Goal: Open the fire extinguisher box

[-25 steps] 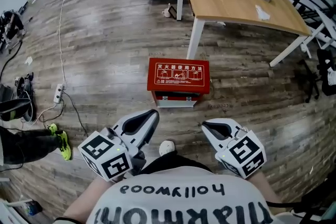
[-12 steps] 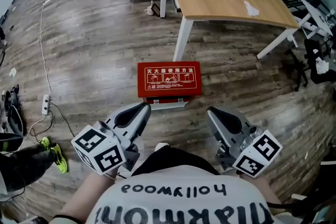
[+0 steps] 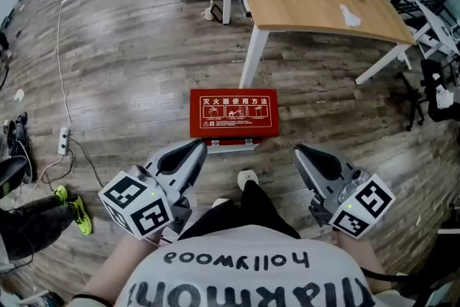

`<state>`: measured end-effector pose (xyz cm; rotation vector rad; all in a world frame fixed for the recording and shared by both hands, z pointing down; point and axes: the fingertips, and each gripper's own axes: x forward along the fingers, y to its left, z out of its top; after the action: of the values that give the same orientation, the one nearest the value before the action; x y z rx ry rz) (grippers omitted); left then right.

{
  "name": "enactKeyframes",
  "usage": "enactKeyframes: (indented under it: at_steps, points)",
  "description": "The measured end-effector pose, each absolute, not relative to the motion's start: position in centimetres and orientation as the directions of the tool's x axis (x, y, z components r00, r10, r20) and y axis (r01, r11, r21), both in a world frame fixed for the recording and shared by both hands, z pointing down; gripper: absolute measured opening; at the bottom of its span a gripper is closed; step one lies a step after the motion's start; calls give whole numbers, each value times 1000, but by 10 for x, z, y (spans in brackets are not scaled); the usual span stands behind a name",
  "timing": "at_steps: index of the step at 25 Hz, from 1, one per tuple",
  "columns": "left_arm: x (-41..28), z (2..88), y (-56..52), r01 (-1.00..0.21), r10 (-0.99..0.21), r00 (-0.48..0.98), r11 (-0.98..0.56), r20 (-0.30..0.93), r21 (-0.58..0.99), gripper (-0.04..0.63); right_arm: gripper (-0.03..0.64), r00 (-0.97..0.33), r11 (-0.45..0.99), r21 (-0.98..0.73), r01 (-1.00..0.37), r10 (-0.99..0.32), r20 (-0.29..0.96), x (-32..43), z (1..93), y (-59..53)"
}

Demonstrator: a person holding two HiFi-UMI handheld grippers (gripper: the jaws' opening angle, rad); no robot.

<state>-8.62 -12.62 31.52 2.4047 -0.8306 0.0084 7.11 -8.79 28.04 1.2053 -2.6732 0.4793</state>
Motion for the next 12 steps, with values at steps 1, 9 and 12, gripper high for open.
enactKeyframes:
  at_steps: [1, 9, 12]
  points:
    - [-86, 315, -129, -572, -568, 800, -628, 192, 527, 14, 9, -654, 626, -199, -754, -691, 307, 73, 286, -93]
    - [-77, 312, -157, -624, -611, 759, -589, 223, 513, 14, 9, -659, 680, -159, -716, -584, 474, 76, 331, -133]
    - [-68, 312, -169, -636, -617, 751, -582, 234, 507, 14, 9, -654, 687, -140, -713, -578, 488, 85, 339, -150]
